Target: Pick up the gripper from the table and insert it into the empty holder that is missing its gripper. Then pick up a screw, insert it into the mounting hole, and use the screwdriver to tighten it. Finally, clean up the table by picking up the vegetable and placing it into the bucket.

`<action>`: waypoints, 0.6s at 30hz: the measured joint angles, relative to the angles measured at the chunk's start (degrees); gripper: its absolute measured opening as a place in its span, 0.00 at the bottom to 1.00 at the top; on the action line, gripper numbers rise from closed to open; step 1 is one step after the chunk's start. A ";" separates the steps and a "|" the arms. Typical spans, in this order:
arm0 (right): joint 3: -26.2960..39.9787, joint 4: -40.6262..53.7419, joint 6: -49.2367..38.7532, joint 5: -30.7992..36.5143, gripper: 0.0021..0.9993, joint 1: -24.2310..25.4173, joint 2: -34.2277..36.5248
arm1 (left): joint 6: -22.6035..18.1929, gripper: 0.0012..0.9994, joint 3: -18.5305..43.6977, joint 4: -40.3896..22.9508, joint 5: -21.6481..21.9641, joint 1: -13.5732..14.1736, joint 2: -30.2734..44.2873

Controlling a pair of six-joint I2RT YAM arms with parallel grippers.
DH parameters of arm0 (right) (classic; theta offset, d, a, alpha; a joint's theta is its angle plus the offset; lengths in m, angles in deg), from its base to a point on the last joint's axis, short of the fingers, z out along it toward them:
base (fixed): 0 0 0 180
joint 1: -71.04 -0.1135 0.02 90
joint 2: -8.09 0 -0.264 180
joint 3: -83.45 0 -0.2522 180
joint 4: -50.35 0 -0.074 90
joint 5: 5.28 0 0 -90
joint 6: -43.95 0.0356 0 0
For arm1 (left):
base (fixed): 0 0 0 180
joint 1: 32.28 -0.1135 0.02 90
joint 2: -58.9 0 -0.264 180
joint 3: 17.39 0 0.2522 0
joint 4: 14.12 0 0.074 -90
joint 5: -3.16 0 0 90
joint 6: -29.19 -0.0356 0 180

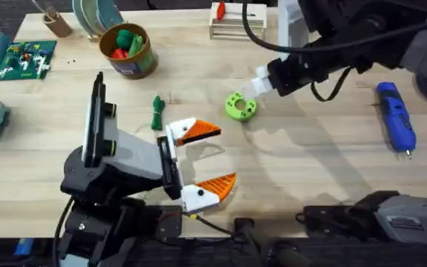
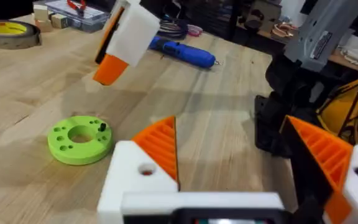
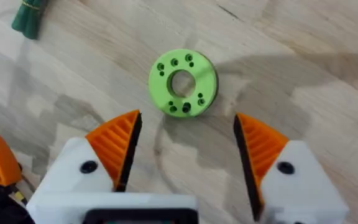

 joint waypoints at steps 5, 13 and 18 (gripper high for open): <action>0.00 0.95 -0.18 0.16 0.88 -0.19 1.17 | 0.00 0.99 0.00 0.00 0.00 0.00 0.00; -0.92 0.17 -0.66 4.72 0.88 -3.67 1.80 | 0.00 0.99 0.00 0.00 0.00 0.00 0.00; -3.20 -2.83 -0.90 5.63 0.88 -5.25 2.76 | 0.00 0.99 0.00 0.00 0.00 0.00 0.00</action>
